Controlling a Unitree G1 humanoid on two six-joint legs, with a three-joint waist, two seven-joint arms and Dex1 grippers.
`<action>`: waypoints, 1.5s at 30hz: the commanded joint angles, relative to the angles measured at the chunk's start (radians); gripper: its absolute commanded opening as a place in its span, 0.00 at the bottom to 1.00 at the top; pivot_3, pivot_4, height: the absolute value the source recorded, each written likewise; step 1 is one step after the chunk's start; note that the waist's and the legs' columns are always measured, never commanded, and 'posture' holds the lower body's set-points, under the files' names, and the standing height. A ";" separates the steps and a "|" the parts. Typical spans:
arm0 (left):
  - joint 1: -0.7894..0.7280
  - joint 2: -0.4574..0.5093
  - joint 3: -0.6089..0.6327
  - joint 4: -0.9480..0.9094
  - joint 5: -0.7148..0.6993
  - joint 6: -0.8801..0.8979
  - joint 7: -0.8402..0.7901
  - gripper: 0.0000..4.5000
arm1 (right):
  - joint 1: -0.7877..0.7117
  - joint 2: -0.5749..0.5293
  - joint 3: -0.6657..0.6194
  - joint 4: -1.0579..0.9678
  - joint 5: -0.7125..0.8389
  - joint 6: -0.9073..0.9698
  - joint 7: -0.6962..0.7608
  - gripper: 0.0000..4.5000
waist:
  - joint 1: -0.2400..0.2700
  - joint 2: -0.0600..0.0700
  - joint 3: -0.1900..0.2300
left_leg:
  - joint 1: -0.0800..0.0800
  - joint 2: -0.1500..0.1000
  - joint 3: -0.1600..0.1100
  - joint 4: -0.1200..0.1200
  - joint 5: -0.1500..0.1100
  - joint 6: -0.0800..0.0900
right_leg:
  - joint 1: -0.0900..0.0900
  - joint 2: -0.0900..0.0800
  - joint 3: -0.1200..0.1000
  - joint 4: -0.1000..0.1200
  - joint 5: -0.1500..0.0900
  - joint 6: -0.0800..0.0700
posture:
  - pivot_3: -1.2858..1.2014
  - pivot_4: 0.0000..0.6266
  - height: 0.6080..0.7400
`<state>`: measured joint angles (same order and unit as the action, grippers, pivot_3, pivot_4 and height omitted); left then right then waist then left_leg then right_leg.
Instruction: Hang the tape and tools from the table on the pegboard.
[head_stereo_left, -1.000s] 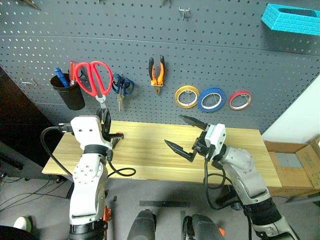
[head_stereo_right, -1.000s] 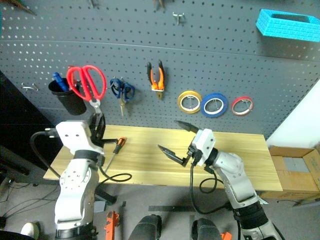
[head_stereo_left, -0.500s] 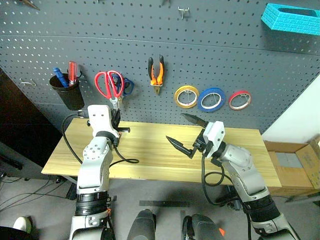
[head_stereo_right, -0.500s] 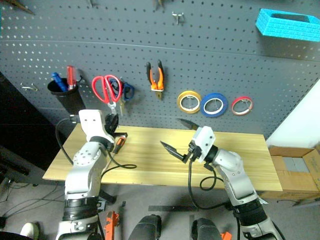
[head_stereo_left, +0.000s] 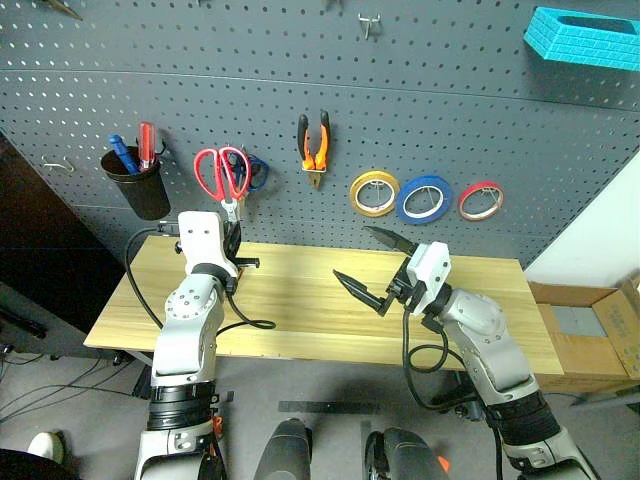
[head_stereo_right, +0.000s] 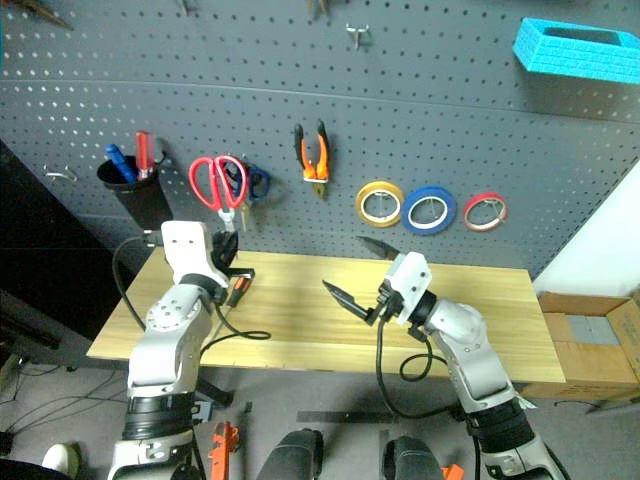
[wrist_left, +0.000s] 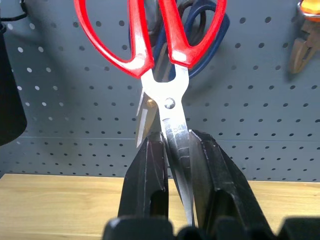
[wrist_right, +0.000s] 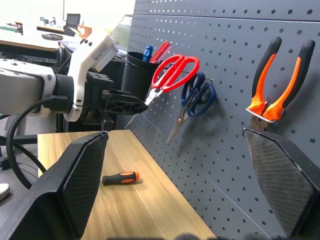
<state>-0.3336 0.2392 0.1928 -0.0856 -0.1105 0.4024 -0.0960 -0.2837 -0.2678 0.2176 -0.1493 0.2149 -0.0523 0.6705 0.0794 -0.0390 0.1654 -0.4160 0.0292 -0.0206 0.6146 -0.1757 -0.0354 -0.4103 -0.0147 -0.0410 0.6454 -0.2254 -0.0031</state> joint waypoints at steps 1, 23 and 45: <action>-0.016 0.001 0.004 -0.060 -0.002 -0.037 0.008 0.07 | 0.003 -0.002 -0.017 -0.026 -0.002 -0.011 -0.007 1.00 | 0.000 0.000 0.000 | 0.000 0.000 0.000 0.000 0.000 0.000 | 0.000 0.000 0.000 0.000 0.000 0.000 | 0.58 0.17 1.00; -0.012 -0.026 -0.001 -0.085 -0.022 -0.083 -0.006 1.00 | 0.024 -0.008 -0.019 -0.035 -0.003 -0.009 -0.004 1.00 | 0.000 0.000 0.000 | 0.001 0.000 0.001 0.000 0.000 0.000 | 0.000 0.000 0.000 0.000 0.000 0.000 | 0.58 0.20 1.00; 0.144 -0.027 -0.106 -0.173 -0.026 0.114 -0.055 1.00 | 0.075 -0.025 -0.006 -0.091 -0.009 0.021 -0.018 1.00 | -0.004 0.001 0.002 | 0.001 0.000 0.001 0.000 0.000 0.000 | 0.000 -0.004 0.001 0.000 -0.003 -0.006 | 0.57 0.22 1.00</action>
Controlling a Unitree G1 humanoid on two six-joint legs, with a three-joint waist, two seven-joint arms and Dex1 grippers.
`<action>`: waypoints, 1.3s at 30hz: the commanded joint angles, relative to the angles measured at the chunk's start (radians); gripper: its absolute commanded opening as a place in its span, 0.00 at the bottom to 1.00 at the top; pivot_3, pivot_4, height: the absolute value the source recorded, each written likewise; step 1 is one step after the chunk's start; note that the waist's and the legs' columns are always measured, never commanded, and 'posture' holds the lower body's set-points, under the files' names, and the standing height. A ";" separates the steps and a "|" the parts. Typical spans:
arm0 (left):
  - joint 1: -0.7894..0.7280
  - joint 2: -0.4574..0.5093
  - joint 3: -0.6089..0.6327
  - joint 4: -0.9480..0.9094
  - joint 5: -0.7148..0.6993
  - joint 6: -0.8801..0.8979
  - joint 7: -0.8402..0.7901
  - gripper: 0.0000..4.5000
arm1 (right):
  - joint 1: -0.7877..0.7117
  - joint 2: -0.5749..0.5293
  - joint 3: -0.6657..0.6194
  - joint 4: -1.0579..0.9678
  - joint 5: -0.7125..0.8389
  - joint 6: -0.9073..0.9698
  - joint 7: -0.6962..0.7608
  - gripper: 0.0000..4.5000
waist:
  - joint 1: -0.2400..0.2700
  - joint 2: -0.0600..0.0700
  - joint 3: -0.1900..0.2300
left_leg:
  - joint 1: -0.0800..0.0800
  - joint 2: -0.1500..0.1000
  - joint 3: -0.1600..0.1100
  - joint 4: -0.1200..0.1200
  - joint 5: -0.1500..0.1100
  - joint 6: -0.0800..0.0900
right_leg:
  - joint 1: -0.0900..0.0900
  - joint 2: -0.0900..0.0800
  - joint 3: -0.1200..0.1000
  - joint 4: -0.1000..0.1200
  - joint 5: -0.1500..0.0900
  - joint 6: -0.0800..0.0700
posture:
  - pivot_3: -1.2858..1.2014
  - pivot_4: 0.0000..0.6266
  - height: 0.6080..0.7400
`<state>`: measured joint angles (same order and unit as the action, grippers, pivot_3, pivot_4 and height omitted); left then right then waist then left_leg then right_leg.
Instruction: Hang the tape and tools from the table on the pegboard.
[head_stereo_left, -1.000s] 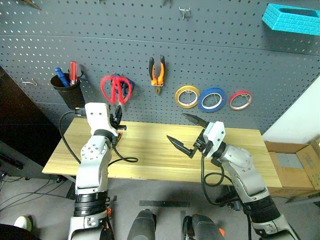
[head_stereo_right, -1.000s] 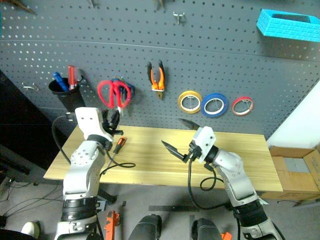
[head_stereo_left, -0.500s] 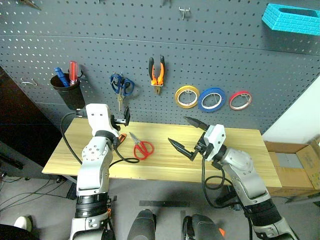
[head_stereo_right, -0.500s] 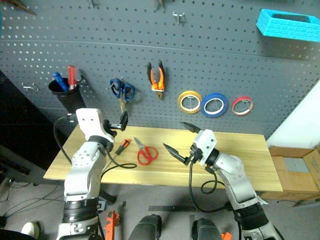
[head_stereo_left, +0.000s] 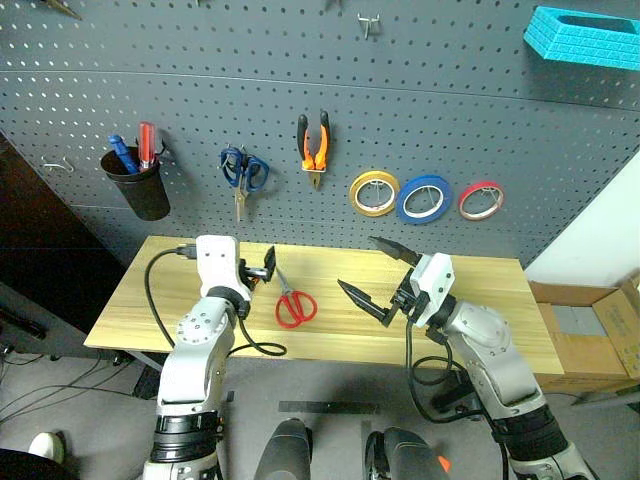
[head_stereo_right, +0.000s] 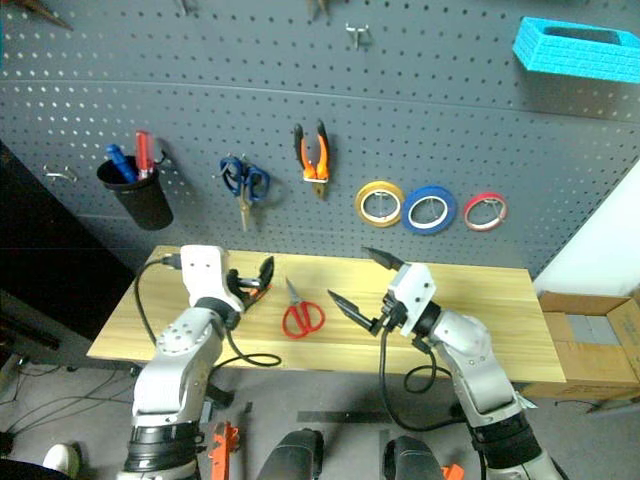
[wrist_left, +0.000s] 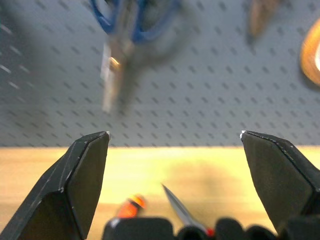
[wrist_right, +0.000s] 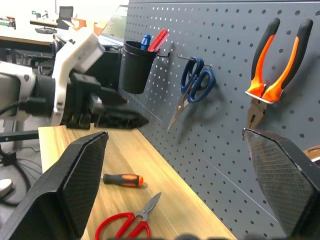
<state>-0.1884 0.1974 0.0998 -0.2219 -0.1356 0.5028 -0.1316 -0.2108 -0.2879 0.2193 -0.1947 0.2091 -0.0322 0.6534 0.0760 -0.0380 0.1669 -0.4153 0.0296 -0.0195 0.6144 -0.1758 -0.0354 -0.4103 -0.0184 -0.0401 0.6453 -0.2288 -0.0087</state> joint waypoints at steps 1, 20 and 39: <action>-0.002 0.024 -0.016 -0.029 0.002 0.020 -0.026 1.00 | 0.002 -0.005 -0.007 -0.047 -0.003 0.001 -0.002 1.00 | -0.001 0.000 0.000 | 0.000 0.000 0.000 0.000 0.000 0.000 | 0.000 0.000 0.000 0.000 0.000 0.000 | 0.57 0.22 1.00; -0.533 0.420 -0.439 0.805 0.260 -0.833 -0.850 1.00 | 0.017 0.028 -0.004 -0.053 -0.034 0.020 -0.058 1.00 | -0.012 0.005 0.006 | -0.002 0.000 0.006 -0.004 0.000 0.000 | -0.005 0.001 0.001 0.000 -0.002 -0.002 | 0.55 0.27 1.00; -1.061 0.369 -0.723 1.480 0.690 -1.460 -0.982 1.00 | 0.056 0.045 -0.009 -0.081 -0.040 0.041 -0.136 1.00 | -0.037 0.001 0.032 | -0.009 0.001 0.007 -0.002 -0.001 0.001 | -0.011 0.005 0.001 0.001 0.001 0.005 | 0.53 0.33 1.00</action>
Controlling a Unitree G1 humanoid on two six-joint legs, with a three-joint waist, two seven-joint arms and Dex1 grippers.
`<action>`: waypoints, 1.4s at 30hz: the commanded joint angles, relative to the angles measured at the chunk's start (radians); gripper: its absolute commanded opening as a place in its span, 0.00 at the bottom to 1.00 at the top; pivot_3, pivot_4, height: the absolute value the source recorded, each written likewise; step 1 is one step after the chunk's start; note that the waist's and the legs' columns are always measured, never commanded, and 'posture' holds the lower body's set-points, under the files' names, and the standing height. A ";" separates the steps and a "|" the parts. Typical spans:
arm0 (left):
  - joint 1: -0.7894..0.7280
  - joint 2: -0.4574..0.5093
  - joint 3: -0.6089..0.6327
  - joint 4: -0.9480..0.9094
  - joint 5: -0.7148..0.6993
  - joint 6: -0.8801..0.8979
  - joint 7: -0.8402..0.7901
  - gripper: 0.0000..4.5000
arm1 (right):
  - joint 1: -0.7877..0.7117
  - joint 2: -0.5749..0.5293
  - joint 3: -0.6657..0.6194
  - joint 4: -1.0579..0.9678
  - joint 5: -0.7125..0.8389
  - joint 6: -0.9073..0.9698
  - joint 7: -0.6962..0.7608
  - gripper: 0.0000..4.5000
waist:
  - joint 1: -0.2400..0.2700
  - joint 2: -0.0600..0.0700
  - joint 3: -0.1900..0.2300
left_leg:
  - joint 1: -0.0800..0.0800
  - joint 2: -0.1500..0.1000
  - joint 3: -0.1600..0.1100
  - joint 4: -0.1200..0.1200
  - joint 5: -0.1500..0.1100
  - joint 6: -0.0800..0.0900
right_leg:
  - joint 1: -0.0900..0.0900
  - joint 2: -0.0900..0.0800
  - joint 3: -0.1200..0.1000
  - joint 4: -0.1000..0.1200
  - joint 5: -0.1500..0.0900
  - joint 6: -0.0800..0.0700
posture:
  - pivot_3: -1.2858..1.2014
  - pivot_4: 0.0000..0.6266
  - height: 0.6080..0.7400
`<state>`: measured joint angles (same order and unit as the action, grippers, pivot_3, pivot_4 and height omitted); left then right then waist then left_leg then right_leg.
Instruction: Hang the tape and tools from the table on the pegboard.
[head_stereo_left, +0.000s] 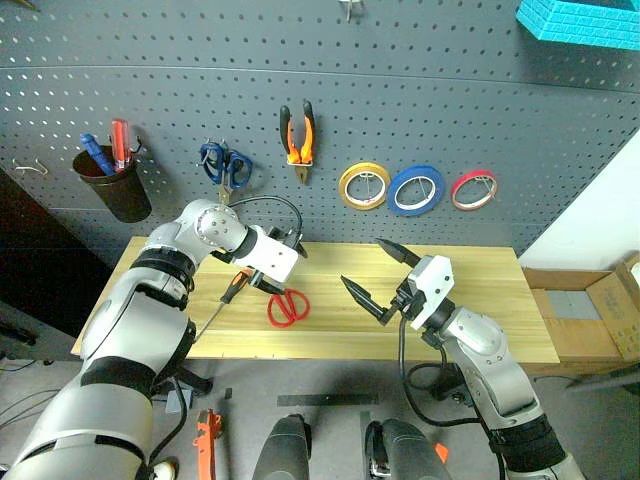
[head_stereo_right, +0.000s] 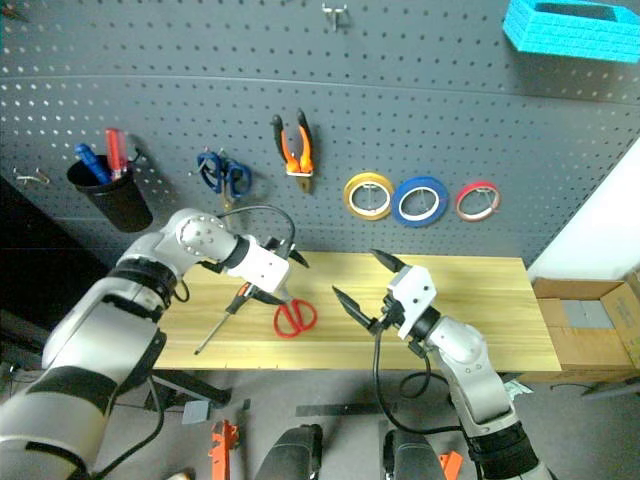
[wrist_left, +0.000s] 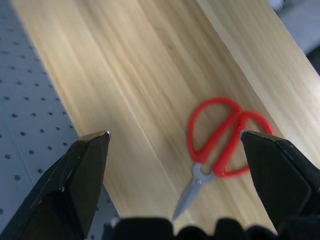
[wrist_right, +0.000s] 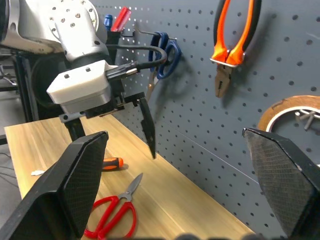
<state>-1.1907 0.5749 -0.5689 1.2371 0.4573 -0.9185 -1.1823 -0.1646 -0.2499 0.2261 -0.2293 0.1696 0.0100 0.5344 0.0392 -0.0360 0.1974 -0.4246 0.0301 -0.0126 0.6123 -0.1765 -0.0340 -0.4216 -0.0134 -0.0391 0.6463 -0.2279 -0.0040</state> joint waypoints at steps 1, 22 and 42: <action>-0.067 -0.014 -0.070 0.031 0.122 -0.045 0.086 1.00 | 0.013 0.008 -0.018 -0.050 0.000 0.001 -0.022 1.00 | -0.001 -0.001 0.003 | 0.000 0.000 0.000 0.000 0.000 0.000 | 0.000 0.000 0.000 0.000 0.000 0.000 | 0.52 0.34 1.00; 0.650 -0.113 0.559 -0.874 -0.473 1.219 0.270 1.00 | 0.066 -0.008 -0.029 -0.114 -0.005 0.032 -0.057 1.00 | -0.070 0.001 0.030 | 0.000 0.007 -0.001 0.001 0.000 0.000 | 0.000 -0.006 0.003 0.003 0.000 0.001 | 0.51 0.38 1.00; 1.210 -0.473 0.779 -1.740 -0.581 2.004 0.916 1.00 | 0.042 -0.010 -0.026 -0.089 0.015 0.039 0.000 1.00 | -0.019 0.003 0.033 | 0.006 0.014 0.001 0.000 0.000 0.000 | 0.006 -0.005 -0.001 0.000 -0.005 -0.007 | 0.55 0.37 1.00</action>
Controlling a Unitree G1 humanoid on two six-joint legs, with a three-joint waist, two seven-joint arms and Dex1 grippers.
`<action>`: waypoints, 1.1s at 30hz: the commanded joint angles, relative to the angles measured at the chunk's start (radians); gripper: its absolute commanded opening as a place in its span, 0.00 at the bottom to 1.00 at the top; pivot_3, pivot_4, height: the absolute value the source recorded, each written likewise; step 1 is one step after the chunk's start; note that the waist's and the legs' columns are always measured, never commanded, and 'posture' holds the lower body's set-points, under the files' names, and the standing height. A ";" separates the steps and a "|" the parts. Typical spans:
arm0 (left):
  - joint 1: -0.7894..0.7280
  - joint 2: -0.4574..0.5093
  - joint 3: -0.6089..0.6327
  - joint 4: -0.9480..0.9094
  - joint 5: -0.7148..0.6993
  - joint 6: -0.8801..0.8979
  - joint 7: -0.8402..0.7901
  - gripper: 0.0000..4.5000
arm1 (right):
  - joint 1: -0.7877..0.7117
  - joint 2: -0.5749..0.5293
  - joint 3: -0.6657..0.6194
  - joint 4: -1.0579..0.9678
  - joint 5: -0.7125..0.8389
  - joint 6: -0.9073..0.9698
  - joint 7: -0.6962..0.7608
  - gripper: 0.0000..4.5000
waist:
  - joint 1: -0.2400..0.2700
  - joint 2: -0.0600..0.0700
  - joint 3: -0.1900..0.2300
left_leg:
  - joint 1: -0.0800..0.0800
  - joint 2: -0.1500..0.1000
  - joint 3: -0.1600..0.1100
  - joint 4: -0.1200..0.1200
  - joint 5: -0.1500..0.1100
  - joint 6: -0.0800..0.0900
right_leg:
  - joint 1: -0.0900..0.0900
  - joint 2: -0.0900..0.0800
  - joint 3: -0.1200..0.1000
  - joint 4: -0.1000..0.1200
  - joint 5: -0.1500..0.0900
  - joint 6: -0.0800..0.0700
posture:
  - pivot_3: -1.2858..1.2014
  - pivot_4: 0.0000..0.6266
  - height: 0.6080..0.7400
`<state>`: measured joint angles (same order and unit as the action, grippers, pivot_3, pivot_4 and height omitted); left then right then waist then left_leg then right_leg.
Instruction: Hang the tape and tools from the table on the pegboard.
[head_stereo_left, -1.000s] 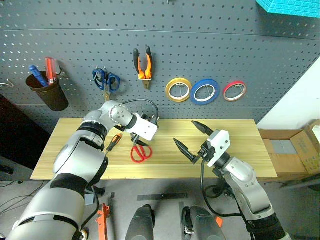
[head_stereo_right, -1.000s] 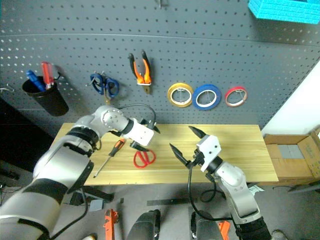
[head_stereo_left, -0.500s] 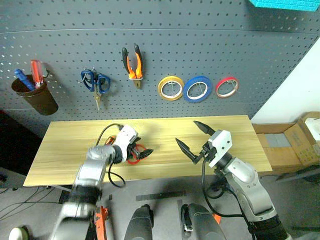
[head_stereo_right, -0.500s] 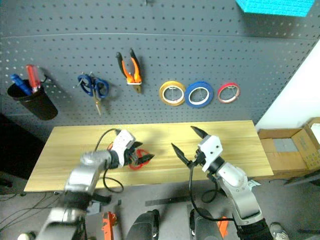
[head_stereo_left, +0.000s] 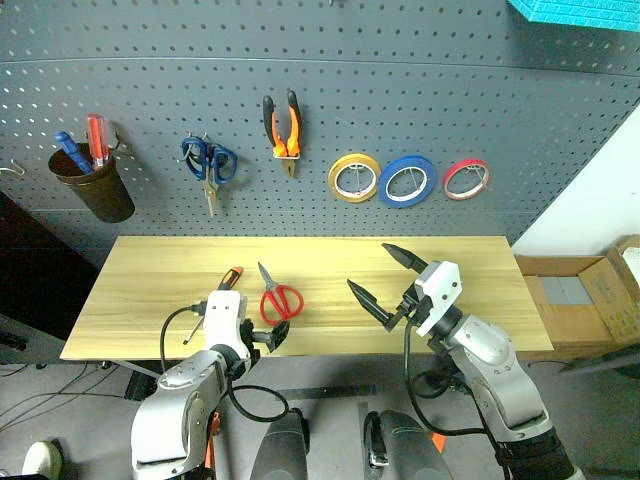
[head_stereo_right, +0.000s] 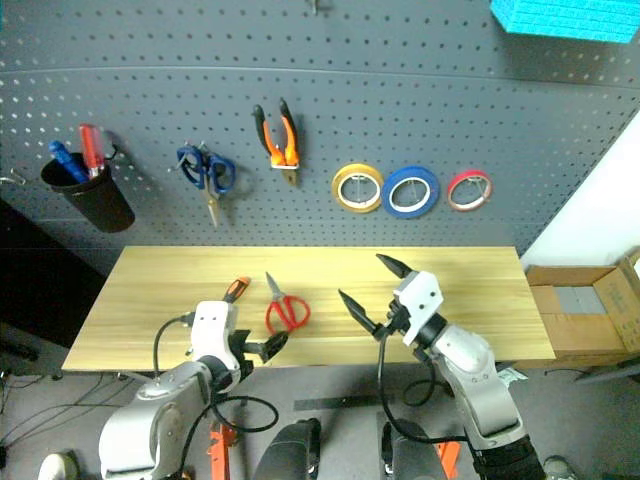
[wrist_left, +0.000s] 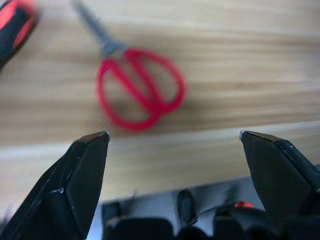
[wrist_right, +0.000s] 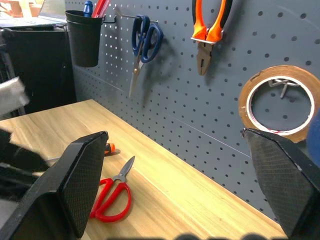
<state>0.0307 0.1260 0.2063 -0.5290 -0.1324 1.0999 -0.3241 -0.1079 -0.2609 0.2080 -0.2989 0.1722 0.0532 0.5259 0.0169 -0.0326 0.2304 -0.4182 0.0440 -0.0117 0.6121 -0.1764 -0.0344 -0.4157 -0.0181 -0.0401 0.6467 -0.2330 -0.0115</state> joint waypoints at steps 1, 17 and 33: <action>-0.016 -0.033 0.010 0.040 0.006 -0.016 0.075 1.00 | -0.015 0.001 -0.007 -0.020 0.012 -0.003 0.009 1.00 | 0.006 0.000 0.000 | 0.000 0.000 0.001 0.000 0.000 0.000 | 0.000 0.000 0.000 0.000 0.000 0.000 | 0.55 0.37 1.00; -0.184 -0.221 0.198 0.294 -0.158 -0.086 0.247 1.00 | -0.010 -0.023 -0.024 -0.055 0.017 0.027 0.013 1.00 | 0.004 -0.002 0.001 | -0.005 0.000 0.004 0.000 -0.001 -0.001 | -0.005 0.001 0.001 -0.001 0.003 0.005 | 0.53 0.37 1.00; -0.284 -0.117 0.207 0.557 -0.214 -0.186 0.201 1.00 | 0.028 -0.027 -0.021 -0.107 0.013 0.056 -0.006 1.00 | 0.005 -0.004 0.002 | -0.007 -0.001 0.004 0.000 -0.001 -0.001 | -0.006 0.001 0.000 -0.002 0.001 0.002 | 0.52 0.38 1.00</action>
<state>-0.2375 -0.0063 0.4186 0.0123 -0.3219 0.9442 -0.1031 -0.0871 -0.2842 0.1970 -0.3534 0.1784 0.1103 0.5223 0.0217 -0.0363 0.2327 -0.4248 0.0434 -0.0073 0.6122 -0.1771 -0.0352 -0.4213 -0.0170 -0.0400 0.6450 -0.2317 -0.0092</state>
